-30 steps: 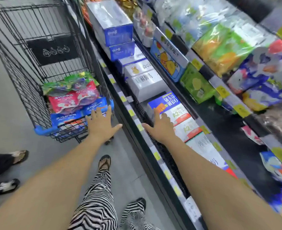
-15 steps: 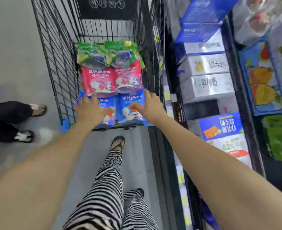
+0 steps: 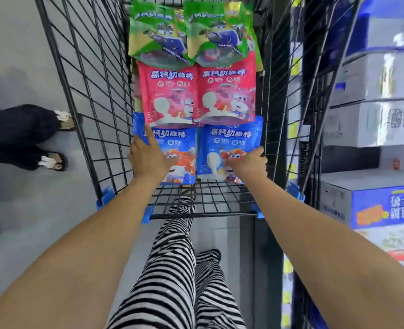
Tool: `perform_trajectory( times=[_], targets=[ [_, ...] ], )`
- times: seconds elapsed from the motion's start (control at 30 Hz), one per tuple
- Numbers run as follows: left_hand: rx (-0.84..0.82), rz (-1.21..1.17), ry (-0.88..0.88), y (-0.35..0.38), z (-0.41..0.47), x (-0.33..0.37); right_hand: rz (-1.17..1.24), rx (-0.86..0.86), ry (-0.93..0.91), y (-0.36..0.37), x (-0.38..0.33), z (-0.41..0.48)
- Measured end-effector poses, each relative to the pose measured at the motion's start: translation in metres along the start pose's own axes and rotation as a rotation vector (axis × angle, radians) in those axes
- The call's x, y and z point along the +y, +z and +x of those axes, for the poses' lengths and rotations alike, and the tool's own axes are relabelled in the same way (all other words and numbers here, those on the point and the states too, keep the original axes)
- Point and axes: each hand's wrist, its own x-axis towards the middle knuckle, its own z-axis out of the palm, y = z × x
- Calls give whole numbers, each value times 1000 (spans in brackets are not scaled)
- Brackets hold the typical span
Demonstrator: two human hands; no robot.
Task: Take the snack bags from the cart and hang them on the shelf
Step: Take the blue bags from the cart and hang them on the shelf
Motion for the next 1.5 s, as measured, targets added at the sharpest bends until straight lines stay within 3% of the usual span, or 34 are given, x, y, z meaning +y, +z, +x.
perform_trajectory(
  times=[0.07, 0.23, 0.4, 0.6, 0.7, 0.87, 1.03, 1.2, 1.5],
  targets=[
    [13, -82, -54, 1, 0, 8, 115, -38, 78, 0, -1, 4],
    [-68, -407, -270, 5, 8, 19, 259, -128, 69, -7, 4, 7],
    [10, -739, -318, 13, 4, 14, 345, -143, 35, -7, 5, 4],
    [-151, -1121, -296, 12, 2, 15, 509, -167, -74, -9, 10, 0],
    [-296, -1180, -365, -4, -5, 18, 580, -213, -102, -17, 9, -6],
    [-377, -1087, -366, -22, -17, 8, 445, -170, -179, -38, 5, -28],
    [-371, -1090, -283, -53, -50, 4, 453, -105, -317, -68, 14, -68],
    [-289, -1174, -79, -92, -97, 2, 557, -54, -474, -107, 33, -125],
    [-192, -1139, 350, -131, -217, 33, 1060, 0, -682, -174, 145, -212]
  ],
)
